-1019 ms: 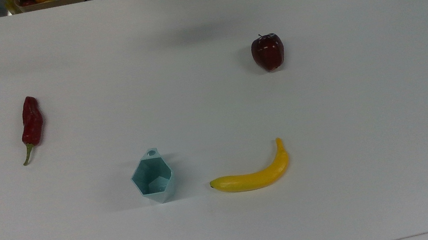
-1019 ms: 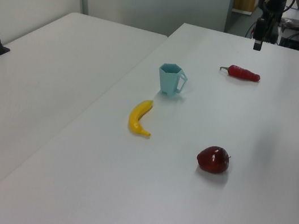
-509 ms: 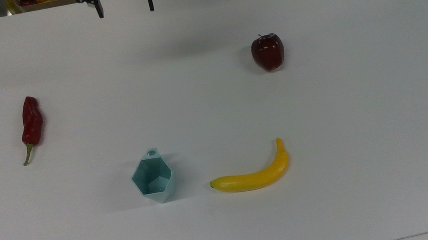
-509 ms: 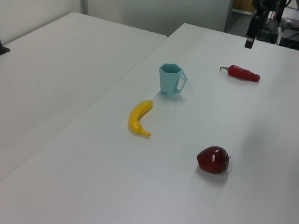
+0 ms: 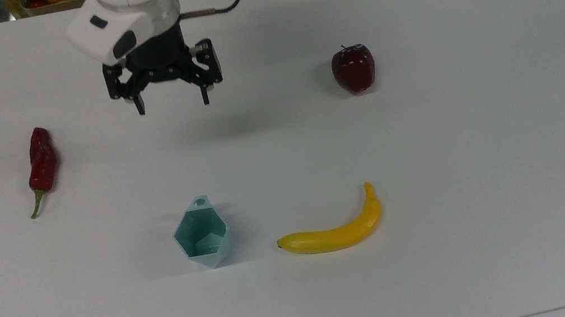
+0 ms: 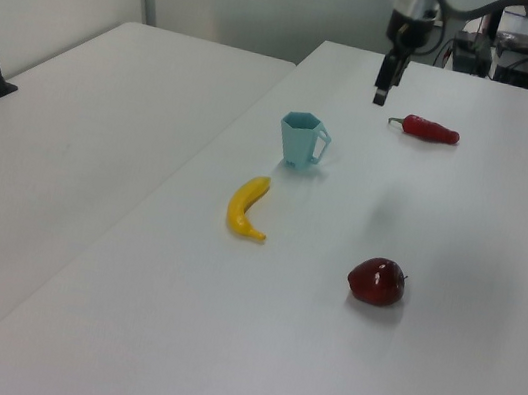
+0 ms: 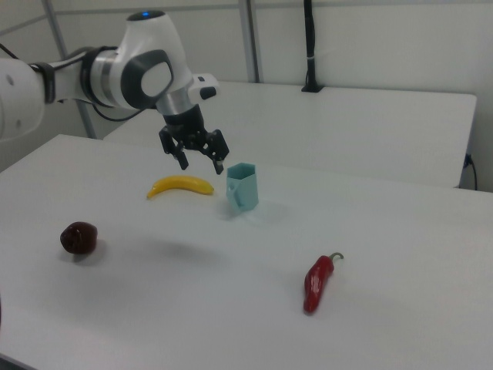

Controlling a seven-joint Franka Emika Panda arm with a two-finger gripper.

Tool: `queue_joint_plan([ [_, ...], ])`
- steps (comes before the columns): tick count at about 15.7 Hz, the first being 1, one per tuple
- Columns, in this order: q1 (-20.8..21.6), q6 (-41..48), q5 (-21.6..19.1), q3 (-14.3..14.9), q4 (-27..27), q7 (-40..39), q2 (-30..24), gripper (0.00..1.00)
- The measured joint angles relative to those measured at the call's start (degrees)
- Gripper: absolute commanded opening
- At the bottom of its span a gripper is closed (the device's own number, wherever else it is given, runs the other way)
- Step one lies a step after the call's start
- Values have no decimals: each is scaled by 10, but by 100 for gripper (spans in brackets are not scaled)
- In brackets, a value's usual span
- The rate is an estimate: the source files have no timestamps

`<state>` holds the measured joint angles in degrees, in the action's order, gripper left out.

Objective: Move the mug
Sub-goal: 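Move the open gripper down over the teal cup's rim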

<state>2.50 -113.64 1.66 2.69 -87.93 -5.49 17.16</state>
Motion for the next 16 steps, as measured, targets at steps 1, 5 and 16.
queue_joint_plan([
  [1, 0, -19, 0, 0, 11, 2, 21, 100],
  [5, 0, -120, 1, 0, 24, 30, 95, 100],
  [16, 6, -243, 22, 0, 33, 95, 181, 51],
])
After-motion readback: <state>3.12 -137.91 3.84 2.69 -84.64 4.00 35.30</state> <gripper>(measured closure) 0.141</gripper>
